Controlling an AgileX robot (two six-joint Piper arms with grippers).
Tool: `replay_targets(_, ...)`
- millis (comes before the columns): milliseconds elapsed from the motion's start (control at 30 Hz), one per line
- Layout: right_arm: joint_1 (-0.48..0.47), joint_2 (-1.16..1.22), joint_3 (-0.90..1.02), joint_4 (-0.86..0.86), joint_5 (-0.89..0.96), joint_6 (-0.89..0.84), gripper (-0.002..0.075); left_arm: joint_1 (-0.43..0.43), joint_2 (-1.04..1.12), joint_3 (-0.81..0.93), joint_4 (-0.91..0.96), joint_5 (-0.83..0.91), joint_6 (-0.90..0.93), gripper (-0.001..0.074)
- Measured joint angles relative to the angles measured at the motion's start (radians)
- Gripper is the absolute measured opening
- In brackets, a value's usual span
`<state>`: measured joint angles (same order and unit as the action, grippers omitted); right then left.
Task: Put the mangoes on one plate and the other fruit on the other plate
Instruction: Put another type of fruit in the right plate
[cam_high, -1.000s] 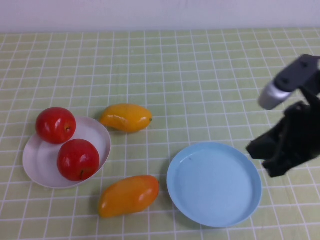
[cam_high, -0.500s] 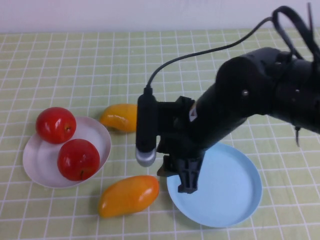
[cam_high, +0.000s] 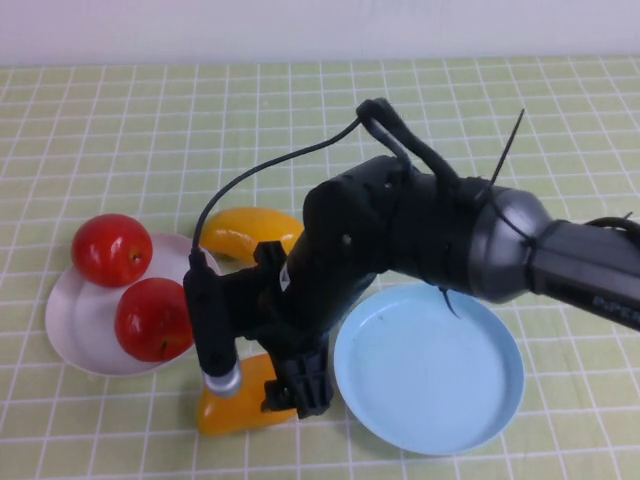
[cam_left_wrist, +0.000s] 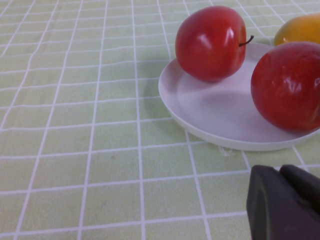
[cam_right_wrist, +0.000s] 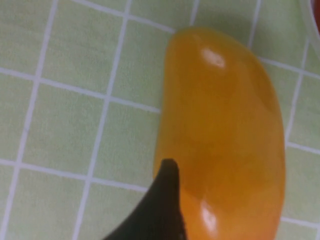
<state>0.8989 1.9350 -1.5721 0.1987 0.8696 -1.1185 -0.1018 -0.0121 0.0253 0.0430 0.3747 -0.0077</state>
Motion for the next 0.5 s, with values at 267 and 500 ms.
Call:
replay_targets(267,0.011,0.117,-0.11,0.021,0.09,-0.005,0.0674,0.0,0.0,0.0,0.0,0.0,0.0,0.0004)
replay_targets(500,0.011,0.193,-0.131,0.013,0.086,-0.007,0.0674,0.0,0.0,0.0,0.0,0.0,0.0,0.0004)
